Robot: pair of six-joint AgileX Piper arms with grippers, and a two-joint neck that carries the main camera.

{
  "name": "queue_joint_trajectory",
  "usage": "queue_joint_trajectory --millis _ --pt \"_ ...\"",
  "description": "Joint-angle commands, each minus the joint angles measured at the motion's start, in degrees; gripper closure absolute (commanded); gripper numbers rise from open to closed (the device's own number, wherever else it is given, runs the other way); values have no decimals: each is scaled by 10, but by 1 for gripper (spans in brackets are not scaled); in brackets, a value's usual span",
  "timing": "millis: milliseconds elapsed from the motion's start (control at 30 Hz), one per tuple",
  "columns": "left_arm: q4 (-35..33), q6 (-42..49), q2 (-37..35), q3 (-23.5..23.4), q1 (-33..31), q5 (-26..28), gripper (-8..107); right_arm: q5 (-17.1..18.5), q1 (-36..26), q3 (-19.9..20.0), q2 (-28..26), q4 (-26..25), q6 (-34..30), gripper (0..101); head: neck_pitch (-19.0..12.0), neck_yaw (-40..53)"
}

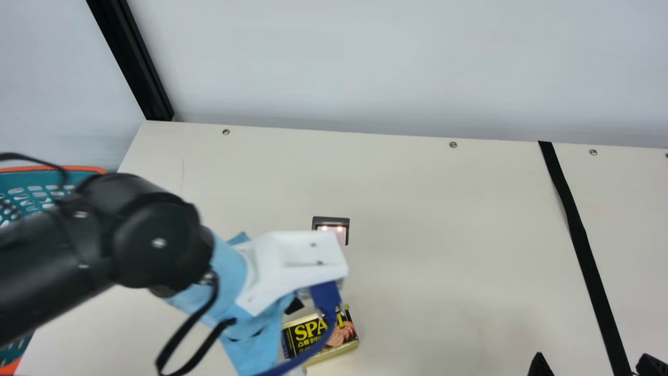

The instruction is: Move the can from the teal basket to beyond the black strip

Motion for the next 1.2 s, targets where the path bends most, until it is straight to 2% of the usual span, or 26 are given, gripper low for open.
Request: queue_joint_trajectory --millis 0,267,467,767,967,1167 --pt "5 -24 -39 16 28 -13 9 0 0 0 0 0 0 0 -3 -2" --pt "76 -126 -140 89 112 -101 9 -2 2 -1 3 -3 0 0 -3 -2" --pt "125 -193 -211 149 166 -173 9 -34 16 -26 51 -27 -1 0 -3 -2" --pt "188 -269 -302 235 218 -262 9 -86 48 -127 189 -77 -12 0 -3 -2" --pt "212 -303 -360 284 244 -298 9 -86 68 -205 279 -76 -52 0 -3 -2" --pt "223 -325 -429 331 280 -317 9 -67 66 -275 362 -33 -141 0 -3 -2"
